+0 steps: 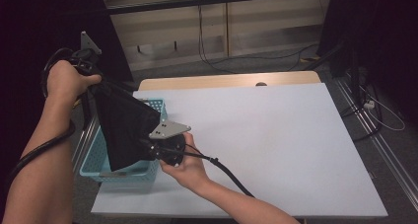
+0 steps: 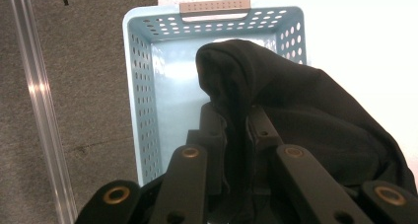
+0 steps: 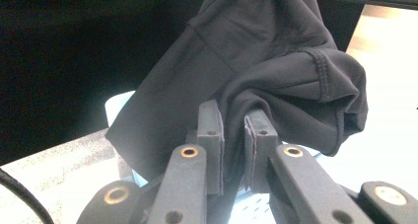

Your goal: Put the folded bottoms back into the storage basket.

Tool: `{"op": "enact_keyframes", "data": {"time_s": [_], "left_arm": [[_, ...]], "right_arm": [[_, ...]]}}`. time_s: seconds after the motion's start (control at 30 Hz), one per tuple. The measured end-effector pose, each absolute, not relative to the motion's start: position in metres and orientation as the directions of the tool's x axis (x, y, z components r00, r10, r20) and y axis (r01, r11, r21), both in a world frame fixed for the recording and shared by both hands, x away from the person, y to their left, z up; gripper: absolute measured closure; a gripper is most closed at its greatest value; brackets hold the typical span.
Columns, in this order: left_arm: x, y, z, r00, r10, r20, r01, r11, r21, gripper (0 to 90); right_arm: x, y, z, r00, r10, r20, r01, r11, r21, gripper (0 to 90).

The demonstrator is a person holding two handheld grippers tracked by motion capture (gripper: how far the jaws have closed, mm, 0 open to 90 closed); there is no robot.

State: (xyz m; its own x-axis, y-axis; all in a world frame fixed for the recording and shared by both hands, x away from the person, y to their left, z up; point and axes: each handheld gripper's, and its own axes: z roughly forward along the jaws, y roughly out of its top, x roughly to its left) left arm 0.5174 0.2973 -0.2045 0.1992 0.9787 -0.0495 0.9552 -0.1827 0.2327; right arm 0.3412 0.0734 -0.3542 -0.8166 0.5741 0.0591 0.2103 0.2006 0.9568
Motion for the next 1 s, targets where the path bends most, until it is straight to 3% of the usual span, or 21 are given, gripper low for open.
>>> {"op": "enact_keyframes", "data": {"time_s": [1.0], "left_arm": [[0.521,0.326,-0.218,0.180,0.983,-0.044,0.953,-0.163,0.256,81.0]], "right_arm": [[0.345,0.095,-0.363,-0.833,0.550,0.054,0.205,0.216,0.955,80.3]]}}
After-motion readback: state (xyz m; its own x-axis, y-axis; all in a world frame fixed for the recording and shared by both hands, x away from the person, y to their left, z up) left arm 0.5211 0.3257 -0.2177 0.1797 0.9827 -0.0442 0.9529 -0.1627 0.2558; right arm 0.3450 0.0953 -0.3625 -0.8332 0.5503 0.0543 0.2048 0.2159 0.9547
